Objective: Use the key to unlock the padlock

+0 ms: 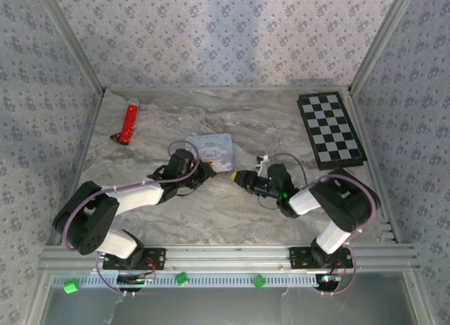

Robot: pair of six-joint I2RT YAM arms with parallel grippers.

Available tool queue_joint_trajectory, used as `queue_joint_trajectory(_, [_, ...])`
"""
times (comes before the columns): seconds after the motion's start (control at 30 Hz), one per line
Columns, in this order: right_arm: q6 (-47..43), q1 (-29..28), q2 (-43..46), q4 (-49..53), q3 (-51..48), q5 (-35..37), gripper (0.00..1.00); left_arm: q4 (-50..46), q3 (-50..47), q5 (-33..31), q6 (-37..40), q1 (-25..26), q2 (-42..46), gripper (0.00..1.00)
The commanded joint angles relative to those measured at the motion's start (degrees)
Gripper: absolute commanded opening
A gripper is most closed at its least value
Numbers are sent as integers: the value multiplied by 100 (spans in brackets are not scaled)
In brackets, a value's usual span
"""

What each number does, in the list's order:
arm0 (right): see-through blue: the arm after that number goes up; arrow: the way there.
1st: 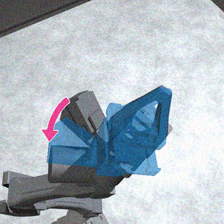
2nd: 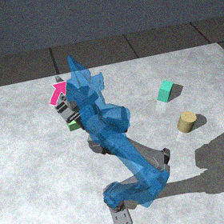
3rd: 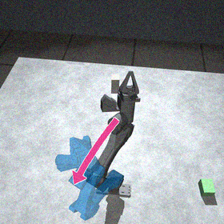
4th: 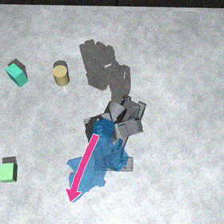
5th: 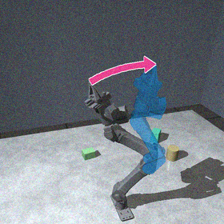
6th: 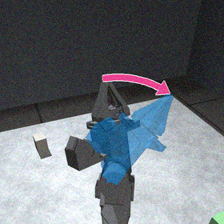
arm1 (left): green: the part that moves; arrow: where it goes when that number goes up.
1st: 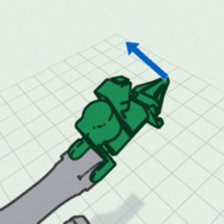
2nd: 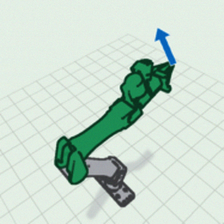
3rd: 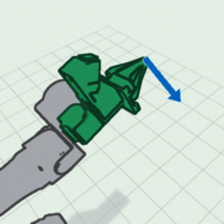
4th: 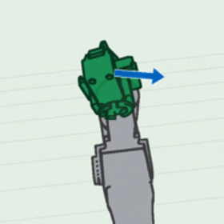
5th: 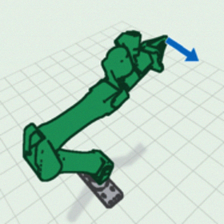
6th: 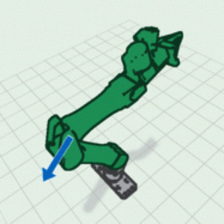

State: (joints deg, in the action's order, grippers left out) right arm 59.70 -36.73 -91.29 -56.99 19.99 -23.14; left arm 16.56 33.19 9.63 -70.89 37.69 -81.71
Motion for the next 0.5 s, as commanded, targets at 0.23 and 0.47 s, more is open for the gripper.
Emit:
queue_joint_trajectory(0.23, [-5059, -1139, 1775, 4507, 1133, 2014, 29, -82, -39, 91, 141, -150, 323, 6])
queue_joint_trajectory(0.47, [-7353, -1983, 1933, 2951, 563, 2650, 27, -84, -32, 189, 150, -157, 350, 5])
